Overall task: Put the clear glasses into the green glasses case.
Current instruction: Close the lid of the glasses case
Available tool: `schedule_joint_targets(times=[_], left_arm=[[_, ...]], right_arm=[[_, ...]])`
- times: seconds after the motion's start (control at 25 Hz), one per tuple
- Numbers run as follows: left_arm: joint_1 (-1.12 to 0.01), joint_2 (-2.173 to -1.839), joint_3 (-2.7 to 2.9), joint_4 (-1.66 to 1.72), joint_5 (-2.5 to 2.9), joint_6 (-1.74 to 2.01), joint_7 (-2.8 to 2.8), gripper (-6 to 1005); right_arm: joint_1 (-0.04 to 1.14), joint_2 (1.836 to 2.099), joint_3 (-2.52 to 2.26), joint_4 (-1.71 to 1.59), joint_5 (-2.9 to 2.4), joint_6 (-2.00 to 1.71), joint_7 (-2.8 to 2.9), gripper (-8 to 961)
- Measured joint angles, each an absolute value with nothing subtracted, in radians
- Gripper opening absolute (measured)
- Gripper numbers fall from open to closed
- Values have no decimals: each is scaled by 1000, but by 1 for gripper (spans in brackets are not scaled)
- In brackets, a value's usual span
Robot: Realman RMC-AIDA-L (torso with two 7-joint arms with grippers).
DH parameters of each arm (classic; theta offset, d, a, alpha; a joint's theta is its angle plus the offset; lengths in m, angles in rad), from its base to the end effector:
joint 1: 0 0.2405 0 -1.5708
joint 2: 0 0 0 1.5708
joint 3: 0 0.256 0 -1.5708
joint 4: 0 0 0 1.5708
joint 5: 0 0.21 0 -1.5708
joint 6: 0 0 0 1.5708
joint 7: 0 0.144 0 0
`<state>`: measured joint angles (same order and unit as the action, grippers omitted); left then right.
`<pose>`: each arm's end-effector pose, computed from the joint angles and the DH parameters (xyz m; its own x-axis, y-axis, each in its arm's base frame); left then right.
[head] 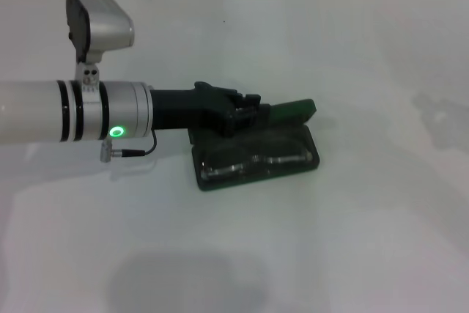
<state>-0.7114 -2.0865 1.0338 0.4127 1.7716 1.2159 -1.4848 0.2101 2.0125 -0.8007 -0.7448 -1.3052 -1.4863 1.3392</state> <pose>-0.2167 0.3664 -0.0720 0.7712 0.4609 0.4391 0.5439 -0.8355 -0.0783 0.3117 0.2959 0.0945 0.5329 -0.1136 -0.8385 -0.6865 -0.6375 -0.3499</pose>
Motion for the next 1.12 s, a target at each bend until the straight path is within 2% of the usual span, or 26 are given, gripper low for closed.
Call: schedule_joint_targets(times=[1.12], left_arm=[[-643,-2097,1059,385,1762,1306,-1330,296]], right_arm=[[219,2013,-796,-737,-1302,-1488,1339,86]])
